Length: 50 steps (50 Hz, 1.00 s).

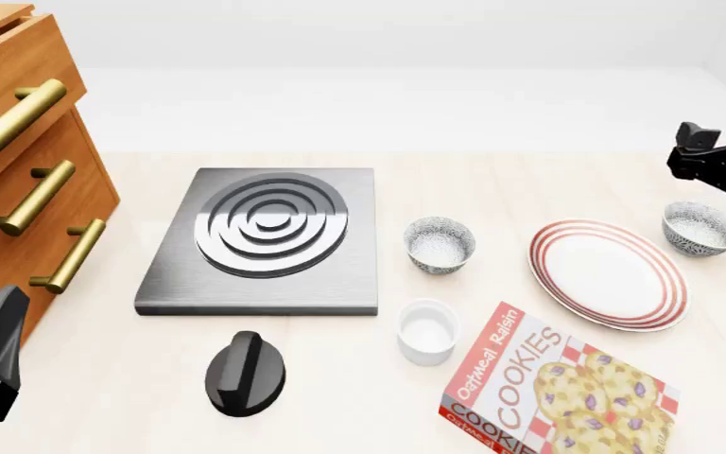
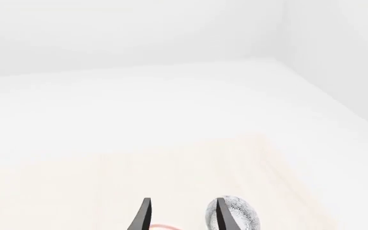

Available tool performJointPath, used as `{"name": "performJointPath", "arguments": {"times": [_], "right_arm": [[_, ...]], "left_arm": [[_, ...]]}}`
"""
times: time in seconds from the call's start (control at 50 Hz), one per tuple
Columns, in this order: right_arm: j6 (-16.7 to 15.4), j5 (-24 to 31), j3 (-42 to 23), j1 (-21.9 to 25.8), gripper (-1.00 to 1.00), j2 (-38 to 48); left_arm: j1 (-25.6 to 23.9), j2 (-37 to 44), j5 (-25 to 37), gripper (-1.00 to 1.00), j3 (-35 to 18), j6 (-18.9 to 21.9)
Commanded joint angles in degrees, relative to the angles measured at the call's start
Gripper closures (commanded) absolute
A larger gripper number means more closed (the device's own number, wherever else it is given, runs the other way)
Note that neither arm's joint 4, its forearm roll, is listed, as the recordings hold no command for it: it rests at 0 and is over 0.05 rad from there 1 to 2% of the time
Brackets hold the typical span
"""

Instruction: Pick the akita bowl next to the plate and place it on the plate.

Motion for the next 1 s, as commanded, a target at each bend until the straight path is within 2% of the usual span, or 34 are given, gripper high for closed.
{"name": "performJointPath", "arguments": {"times": [0.02,1.0], "right_arm": [[0.5,0.2,-1.0,-1.8,-1.0,1.5],[1.9,1.9,-7.2,-7.0,-1.0,8.3]], "left_arm": [[0.0,0.0,0.0,-1.0,0.0,0.0],[0.0,0.0,0.0,-1.0,0.0,0.0]]}}
